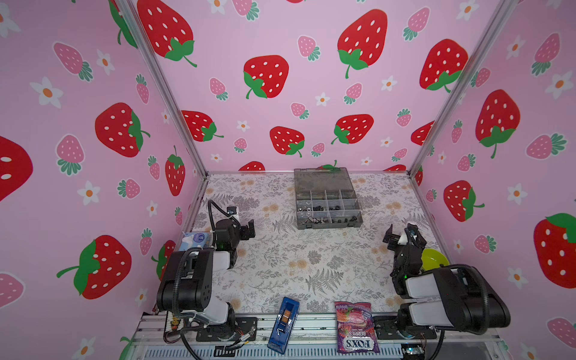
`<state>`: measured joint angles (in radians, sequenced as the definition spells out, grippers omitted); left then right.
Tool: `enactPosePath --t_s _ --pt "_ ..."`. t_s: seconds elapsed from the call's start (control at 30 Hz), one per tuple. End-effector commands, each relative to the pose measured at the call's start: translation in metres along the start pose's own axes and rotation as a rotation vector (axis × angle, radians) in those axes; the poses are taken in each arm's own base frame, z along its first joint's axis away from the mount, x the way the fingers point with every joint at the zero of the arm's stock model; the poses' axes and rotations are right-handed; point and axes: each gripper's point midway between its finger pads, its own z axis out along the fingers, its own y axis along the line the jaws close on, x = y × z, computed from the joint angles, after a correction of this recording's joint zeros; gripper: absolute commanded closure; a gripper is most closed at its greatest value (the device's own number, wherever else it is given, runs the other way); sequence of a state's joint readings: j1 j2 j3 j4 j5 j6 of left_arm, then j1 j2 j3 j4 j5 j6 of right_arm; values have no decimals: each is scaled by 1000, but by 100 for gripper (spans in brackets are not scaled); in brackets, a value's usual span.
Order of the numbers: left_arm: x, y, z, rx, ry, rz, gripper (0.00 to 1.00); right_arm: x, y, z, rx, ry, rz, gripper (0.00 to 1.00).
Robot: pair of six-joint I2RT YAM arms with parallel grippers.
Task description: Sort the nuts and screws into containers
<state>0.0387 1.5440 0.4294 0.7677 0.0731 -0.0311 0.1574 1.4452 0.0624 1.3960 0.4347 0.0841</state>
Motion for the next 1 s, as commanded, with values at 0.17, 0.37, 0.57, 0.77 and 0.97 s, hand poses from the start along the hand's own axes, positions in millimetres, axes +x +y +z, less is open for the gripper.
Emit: enactPosePath --t_s 0.17,0.37,0.57,0.77,0.97 --pt "-10 4 4 -41 -15 5 1 -17 22 11 -117 -99 -4 0" --pt "-9 4 4 -41 -14 8 1 -2 76 31 -401 16 -135 0" --pt "-10 4 4 -43 -15 7 1 -2 72 35 -424 24 -93 0" --pt "-10 4 4 -42 -16 8 1 -1 72 35 -423 28 -96 0" --pt "-10 4 4 -42 -15 8 1 -1 72 35 -423 28 -97 0"
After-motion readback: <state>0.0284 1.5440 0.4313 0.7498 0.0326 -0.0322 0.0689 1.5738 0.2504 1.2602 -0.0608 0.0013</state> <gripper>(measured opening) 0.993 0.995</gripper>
